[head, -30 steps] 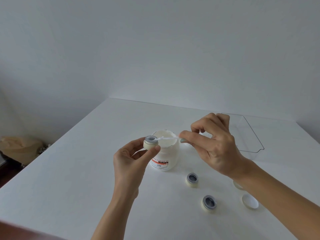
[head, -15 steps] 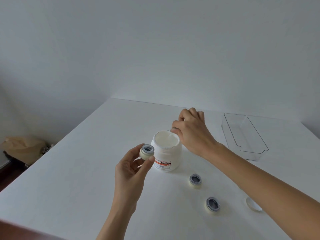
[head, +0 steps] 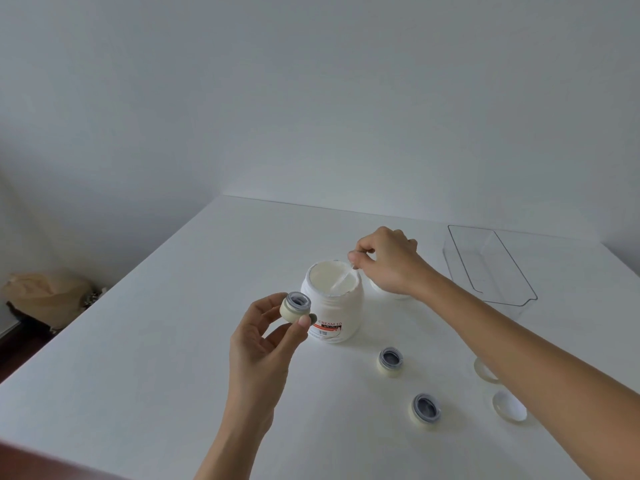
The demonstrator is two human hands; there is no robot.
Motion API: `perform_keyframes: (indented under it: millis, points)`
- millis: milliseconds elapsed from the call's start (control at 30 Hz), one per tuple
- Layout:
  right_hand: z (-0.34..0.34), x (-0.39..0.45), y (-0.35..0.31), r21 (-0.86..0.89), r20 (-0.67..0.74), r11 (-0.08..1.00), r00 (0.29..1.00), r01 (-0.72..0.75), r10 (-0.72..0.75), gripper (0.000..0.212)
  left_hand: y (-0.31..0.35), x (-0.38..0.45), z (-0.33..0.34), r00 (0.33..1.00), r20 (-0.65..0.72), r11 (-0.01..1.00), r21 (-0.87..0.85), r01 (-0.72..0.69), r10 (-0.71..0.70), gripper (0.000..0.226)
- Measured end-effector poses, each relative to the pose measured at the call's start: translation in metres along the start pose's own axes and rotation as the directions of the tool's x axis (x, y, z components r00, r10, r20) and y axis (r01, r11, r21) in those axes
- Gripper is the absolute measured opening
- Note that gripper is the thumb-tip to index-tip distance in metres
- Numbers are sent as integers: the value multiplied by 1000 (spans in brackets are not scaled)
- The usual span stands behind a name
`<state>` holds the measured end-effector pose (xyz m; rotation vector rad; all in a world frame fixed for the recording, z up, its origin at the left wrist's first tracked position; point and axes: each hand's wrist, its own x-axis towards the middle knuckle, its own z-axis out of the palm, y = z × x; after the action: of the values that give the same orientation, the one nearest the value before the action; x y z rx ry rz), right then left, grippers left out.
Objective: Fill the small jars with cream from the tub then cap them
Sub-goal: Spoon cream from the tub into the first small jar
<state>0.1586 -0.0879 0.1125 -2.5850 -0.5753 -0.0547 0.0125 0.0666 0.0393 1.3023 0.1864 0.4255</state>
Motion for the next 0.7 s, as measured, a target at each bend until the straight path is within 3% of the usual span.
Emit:
perform_keyframes:
  millis: [333,500,700]
  points:
    - [-19,-1,14,384,24,890,966,-246,257,32,1,8,4,1000,11,999,34,6,-7,33]
    - [-34,-4,9,557,89,791,965,-252,245,23,4,14,12,1000,9,998,56,8,-9,31]
    - [-35,-15,-6,567,120,795,976,-216,180,25,9,18,23,999,39,1000,21,6,-6,34]
